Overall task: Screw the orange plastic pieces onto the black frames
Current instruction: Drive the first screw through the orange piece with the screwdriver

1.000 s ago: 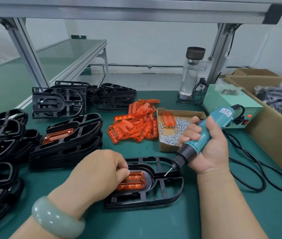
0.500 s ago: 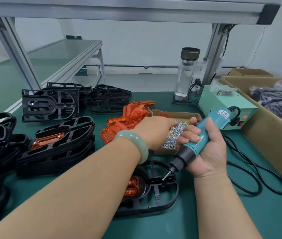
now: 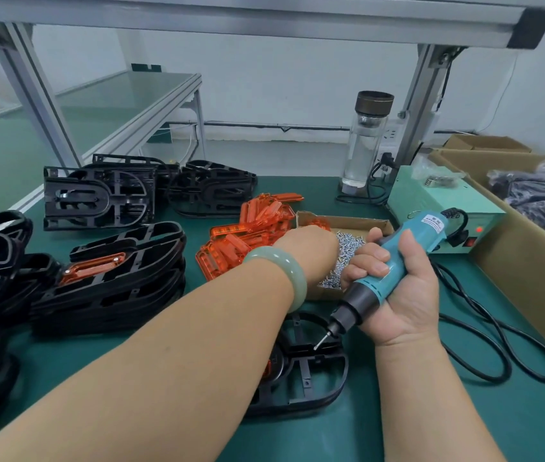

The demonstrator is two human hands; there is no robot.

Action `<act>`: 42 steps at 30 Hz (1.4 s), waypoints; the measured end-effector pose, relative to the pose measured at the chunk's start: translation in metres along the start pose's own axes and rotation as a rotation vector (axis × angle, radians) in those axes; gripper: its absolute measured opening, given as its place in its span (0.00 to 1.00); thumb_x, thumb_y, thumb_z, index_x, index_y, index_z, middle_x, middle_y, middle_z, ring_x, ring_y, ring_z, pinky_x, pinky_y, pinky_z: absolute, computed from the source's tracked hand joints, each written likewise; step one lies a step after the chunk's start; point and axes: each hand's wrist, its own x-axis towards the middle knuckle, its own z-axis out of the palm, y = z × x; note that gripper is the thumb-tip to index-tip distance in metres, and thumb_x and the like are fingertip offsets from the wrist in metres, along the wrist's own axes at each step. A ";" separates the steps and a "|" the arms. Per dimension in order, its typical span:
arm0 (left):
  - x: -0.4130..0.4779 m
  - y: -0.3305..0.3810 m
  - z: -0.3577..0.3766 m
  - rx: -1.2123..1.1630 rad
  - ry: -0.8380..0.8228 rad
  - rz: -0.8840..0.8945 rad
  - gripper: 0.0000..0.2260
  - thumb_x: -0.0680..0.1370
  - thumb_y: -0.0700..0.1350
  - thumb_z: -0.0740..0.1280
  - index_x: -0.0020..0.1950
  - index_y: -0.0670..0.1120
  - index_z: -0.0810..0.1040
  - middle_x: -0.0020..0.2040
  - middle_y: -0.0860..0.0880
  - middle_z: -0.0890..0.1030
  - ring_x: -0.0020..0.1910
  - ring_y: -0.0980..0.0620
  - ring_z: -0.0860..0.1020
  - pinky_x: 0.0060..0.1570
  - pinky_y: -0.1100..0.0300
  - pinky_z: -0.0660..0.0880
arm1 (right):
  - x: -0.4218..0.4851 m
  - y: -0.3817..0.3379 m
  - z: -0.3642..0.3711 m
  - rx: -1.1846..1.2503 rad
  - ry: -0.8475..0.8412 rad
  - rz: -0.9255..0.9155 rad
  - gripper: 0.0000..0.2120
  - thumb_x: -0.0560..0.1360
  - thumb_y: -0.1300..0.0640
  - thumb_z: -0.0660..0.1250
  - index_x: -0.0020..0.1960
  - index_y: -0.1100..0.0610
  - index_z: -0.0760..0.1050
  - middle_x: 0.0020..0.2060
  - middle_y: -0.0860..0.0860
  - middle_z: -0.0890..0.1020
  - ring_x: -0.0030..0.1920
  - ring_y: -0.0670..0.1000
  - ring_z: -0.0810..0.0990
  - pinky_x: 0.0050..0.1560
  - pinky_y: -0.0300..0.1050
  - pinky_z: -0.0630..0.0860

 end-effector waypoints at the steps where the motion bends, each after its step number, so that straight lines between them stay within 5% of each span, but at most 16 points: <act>1: 0.000 -0.001 0.001 -0.051 0.050 -0.006 0.09 0.76 0.38 0.63 0.51 0.44 0.82 0.45 0.46 0.81 0.48 0.45 0.79 0.46 0.55 0.75 | 0.000 0.000 0.000 -0.002 0.001 0.000 0.13 0.73 0.46 0.62 0.45 0.56 0.73 0.27 0.44 0.69 0.23 0.41 0.68 0.28 0.34 0.70; 5: 0.001 -0.005 0.000 -0.316 0.237 -0.045 0.07 0.77 0.42 0.66 0.50 0.46 0.83 0.50 0.47 0.83 0.50 0.49 0.79 0.51 0.58 0.74 | 0.000 0.000 0.001 0.001 0.003 -0.007 0.13 0.72 0.46 0.62 0.45 0.56 0.72 0.27 0.45 0.69 0.23 0.41 0.68 0.27 0.35 0.71; 11: 0.000 -0.006 -0.001 -0.989 0.289 -0.196 0.08 0.77 0.42 0.68 0.37 0.51 0.77 0.33 0.52 0.80 0.31 0.57 0.78 0.40 0.59 0.78 | 0.000 -0.001 0.001 0.005 0.015 -0.007 0.13 0.72 0.46 0.63 0.45 0.56 0.72 0.27 0.45 0.69 0.23 0.41 0.68 0.27 0.35 0.71; 14: 0.000 -0.001 -0.002 -1.224 0.292 -0.239 0.07 0.76 0.41 0.68 0.40 0.50 0.78 0.36 0.50 0.81 0.32 0.56 0.79 0.44 0.57 0.79 | 0.000 -0.001 0.001 0.010 0.015 -0.007 0.13 0.72 0.46 0.63 0.45 0.56 0.72 0.27 0.45 0.69 0.22 0.42 0.68 0.27 0.35 0.70; 21: -0.006 0.006 -0.012 -1.732 0.364 -0.378 0.04 0.75 0.36 0.67 0.42 0.45 0.77 0.35 0.47 0.78 0.33 0.54 0.76 0.34 0.65 0.76 | 0.001 0.001 0.001 0.007 0.023 -0.002 0.12 0.73 0.47 0.63 0.45 0.56 0.73 0.27 0.45 0.69 0.23 0.42 0.69 0.26 0.35 0.71; 26: -0.012 -0.004 -0.014 -1.793 0.402 -0.376 0.06 0.73 0.32 0.69 0.41 0.43 0.76 0.32 0.46 0.79 0.29 0.55 0.77 0.29 0.67 0.75 | 0.000 0.002 0.002 0.002 0.026 -0.005 0.12 0.73 0.47 0.64 0.45 0.56 0.73 0.27 0.45 0.69 0.23 0.42 0.69 0.27 0.35 0.71; 33: -0.013 -0.006 -0.013 -1.282 0.425 -0.304 0.06 0.74 0.44 0.71 0.37 0.50 0.80 0.33 0.51 0.82 0.31 0.58 0.79 0.28 0.68 0.73 | -0.001 0.005 0.003 -0.014 0.037 -0.009 0.12 0.73 0.47 0.63 0.45 0.56 0.73 0.27 0.45 0.69 0.23 0.42 0.68 0.26 0.35 0.71; 39: -0.031 -0.009 -0.023 -1.542 0.437 -0.341 0.04 0.73 0.37 0.70 0.39 0.44 0.78 0.32 0.47 0.81 0.29 0.55 0.78 0.28 0.67 0.74 | -0.001 0.004 0.004 0.001 0.044 -0.019 0.12 0.73 0.47 0.64 0.44 0.56 0.73 0.27 0.45 0.69 0.23 0.42 0.68 0.27 0.35 0.71; 42: -0.059 -0.016 -0.025 -1.609 0.382 -0.309 0.07 0.75 0.43 0.68 0.37 0.44 0.76 0.30 0.49 0.80 0.26 0.56 0.76 0.24 0.68 0.71 | -0.001 0.006 0.005 0.000 0.061 -0.051 0.11 0.72 0.47 0.64 0.43 0.55 0.73 0.27 0.45 0.69 0.23 0.42 0.69 0.28 0.35 0.71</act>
